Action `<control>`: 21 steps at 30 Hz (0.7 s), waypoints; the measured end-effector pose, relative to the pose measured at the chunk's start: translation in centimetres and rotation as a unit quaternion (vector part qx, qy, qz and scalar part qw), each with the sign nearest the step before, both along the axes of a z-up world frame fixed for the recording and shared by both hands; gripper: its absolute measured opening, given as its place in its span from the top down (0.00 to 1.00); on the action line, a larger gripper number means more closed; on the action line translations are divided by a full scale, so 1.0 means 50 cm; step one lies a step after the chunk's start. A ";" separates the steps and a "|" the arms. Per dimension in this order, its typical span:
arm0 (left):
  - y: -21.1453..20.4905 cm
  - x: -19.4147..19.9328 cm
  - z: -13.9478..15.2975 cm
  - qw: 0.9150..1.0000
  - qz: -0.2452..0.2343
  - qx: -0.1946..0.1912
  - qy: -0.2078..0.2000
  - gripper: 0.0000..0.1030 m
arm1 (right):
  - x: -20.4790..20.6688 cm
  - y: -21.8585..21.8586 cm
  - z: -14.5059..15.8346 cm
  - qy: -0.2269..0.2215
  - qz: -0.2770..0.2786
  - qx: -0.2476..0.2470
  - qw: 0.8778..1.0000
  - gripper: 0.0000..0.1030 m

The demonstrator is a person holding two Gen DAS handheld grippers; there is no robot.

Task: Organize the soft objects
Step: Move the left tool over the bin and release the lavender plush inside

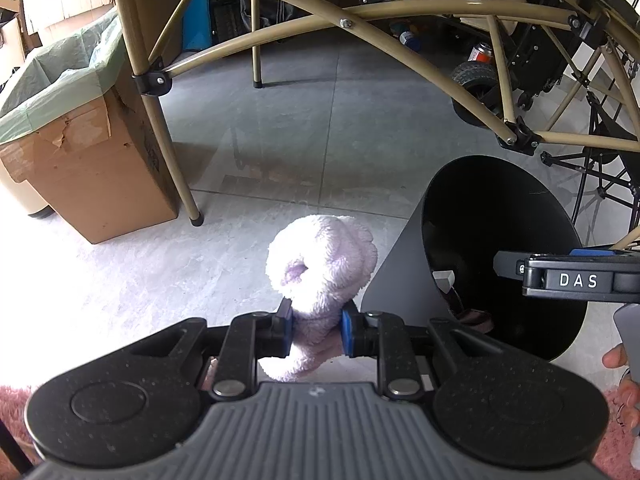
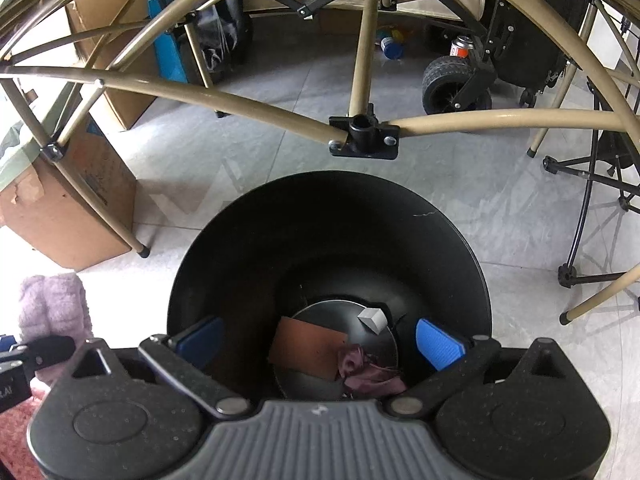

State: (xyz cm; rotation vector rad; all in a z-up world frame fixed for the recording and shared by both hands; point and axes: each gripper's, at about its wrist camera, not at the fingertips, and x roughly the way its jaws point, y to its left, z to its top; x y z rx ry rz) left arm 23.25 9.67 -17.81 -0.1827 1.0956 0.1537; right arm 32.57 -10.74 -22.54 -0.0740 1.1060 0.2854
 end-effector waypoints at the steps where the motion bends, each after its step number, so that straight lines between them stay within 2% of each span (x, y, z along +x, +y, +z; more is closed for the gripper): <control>1: -0.001 0.000 0.001 1.000 -0.001 0.000 -0.001 0.78 | -0.001 0.000 0.002 -0.002 0.000 0.000 1.000 0.00; 16: -0.019 -0.006 0.021 1.000 -0.012 0.003 -0.019 0.78 | -0.026 -0.028 0.056 -0.040 -0.003 0.011 0.999 0.00; 21: -0.045 -0.009 0.046 0.999 -0.028 0.005 -0.040 0.78 | -0.041 -0.059 0.084 -0.061 -0.015 0.017 0.998 0.00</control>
